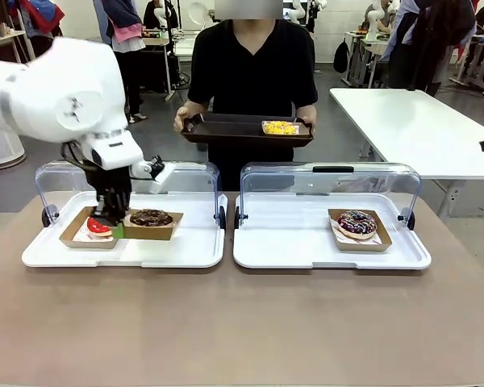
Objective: Provide the desired donut to the person.
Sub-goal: Pick up and lift the Paper togo box containing the Donut pointed at by the person.
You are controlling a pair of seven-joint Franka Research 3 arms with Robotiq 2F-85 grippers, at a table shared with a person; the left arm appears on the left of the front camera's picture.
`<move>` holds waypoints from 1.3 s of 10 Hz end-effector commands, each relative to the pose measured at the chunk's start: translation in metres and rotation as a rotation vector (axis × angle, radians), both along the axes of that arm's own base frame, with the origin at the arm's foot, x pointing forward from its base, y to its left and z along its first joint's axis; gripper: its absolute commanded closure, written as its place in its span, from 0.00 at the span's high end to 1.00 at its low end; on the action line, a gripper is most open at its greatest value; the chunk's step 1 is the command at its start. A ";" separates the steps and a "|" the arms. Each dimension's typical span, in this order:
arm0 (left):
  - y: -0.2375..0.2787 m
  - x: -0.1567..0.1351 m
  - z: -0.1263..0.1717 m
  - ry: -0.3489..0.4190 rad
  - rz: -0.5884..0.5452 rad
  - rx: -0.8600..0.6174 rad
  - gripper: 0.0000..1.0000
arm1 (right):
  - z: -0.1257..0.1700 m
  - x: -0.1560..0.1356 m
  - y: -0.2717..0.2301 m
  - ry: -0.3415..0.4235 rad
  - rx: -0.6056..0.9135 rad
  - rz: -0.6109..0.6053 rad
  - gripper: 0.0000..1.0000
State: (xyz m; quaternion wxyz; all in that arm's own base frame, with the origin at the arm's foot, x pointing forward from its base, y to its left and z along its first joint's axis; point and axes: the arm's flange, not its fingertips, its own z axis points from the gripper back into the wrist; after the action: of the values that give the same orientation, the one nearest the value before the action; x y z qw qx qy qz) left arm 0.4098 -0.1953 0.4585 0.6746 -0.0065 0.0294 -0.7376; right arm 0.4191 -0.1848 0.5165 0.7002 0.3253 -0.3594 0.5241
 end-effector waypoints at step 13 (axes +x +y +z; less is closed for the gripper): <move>0.017 -0.069 0.147 -0.135 0.068 -0.092 0.00 | 0.000 0.001 0.000 0.001 0.003 0.004 1.00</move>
State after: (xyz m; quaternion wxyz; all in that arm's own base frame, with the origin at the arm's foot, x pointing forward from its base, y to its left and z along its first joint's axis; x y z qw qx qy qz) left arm 0.3425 -0.1778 0.5999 0.6982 0.0094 -0.0518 -0.7140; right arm 0.4191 -0.1850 0.5164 0.7003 0.3253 -0.3594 0.5241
